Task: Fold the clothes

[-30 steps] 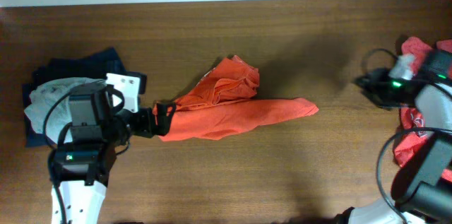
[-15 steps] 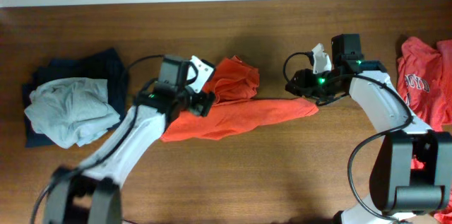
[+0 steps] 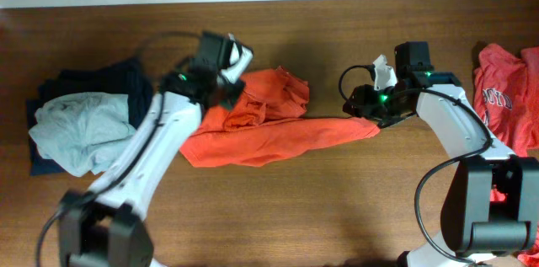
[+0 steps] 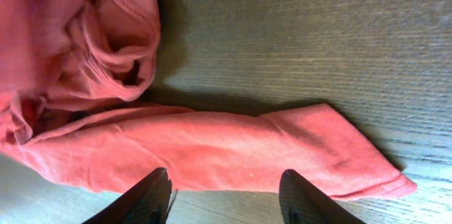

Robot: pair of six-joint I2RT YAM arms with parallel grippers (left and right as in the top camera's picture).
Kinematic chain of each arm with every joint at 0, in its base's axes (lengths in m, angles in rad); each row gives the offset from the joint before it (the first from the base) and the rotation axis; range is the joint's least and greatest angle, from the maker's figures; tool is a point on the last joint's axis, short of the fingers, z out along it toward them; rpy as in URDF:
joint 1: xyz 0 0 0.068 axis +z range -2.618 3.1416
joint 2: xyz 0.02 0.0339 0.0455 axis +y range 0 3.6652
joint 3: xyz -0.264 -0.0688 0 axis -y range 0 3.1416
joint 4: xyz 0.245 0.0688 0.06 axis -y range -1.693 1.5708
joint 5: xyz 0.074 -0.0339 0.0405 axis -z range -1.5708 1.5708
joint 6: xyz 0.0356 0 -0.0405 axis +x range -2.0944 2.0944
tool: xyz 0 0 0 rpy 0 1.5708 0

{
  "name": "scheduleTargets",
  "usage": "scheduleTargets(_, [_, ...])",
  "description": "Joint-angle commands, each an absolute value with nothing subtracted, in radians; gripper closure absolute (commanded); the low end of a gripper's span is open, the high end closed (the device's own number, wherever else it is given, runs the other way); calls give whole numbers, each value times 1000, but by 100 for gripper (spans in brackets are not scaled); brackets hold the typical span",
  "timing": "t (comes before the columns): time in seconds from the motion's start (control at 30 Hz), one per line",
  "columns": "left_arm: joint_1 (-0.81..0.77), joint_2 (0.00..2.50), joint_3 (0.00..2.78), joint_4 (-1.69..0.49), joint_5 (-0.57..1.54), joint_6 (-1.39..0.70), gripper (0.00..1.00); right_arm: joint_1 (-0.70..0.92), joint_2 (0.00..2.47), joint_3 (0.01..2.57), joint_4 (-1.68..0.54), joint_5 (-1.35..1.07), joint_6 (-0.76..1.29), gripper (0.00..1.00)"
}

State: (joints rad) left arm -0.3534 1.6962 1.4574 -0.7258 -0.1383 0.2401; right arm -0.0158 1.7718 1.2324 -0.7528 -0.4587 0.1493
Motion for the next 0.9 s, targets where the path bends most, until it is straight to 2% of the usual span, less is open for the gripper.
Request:
scheduleTargets(0.0, [-355, 1577, 1679, -812, -356, 241, 100, -13, 1752, 1246, -756, -432, 138, 45])
scheduleTargets(0.17, [-355, 1542, 1759, -879, -466, 237, 100, -13, 1756, 1246, -775, -432, 130, 45])
scheduleTargets(0.5, [-368, 1487, 1782, -879, -465, 170, 100, -6, 1757, 1246, -779, -524, 34, 47])
scheduleTargets(0.87, [-369, 1335, 2098, -812, -427, 215, 100, -6, 1757, 1245, -794, -485, 41, 46])
